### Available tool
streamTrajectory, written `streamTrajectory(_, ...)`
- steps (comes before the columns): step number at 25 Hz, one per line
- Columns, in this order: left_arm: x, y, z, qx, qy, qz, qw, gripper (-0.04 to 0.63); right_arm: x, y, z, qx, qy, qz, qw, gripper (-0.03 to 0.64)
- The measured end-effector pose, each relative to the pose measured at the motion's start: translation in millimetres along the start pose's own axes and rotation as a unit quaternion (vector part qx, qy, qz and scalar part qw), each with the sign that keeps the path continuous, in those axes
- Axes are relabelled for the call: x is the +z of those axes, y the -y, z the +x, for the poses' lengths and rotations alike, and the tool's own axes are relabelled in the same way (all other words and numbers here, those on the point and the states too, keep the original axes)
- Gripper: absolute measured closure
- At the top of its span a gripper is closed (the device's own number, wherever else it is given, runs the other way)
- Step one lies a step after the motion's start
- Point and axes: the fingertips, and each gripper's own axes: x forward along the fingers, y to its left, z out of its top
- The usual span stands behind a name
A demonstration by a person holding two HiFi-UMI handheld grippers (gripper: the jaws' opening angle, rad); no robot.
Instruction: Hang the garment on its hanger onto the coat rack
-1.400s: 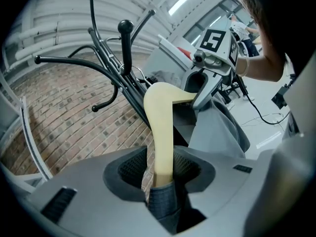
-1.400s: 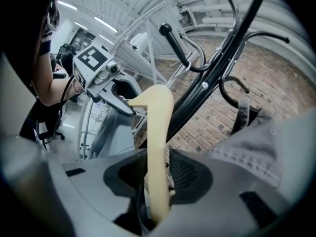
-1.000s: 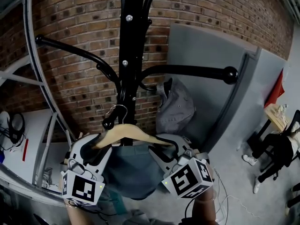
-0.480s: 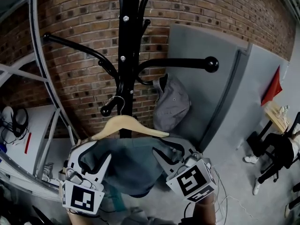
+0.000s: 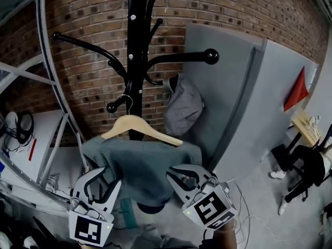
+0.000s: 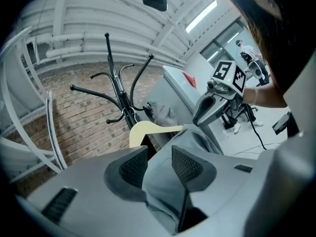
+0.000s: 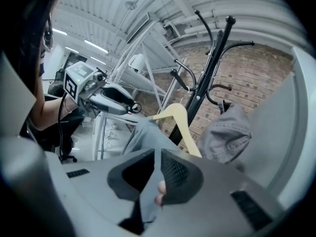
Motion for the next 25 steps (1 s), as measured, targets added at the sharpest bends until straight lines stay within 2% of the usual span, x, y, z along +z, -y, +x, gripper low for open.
streamTrajectory(6,-6,25,-16,0.009,-0.02,-0.03,0.9993,0.439,-15,-18,-12,0.023,-0.015,-0.001,1.0,0.565)
streamTrajectory(11,-15,42,-29,0.027,-0.045,-0.074,0.9959,0.491,-22,-30,-22,0.037,-0.021,-0.006,0.999,0.569)
streamTrajectory(20,-17,47,-39,0.045,-0.061,-0.101,0.992,0.585,-14,-29,-37,0.027,-0.006,-0.01,1.0,0.574)
streamTrajectory(25,-19,42,-41,0.041,-0.057,-0.118,0.9905,0.592,-11,-32,-35,0.022,-0.009,-0.011,1.0,0.581)
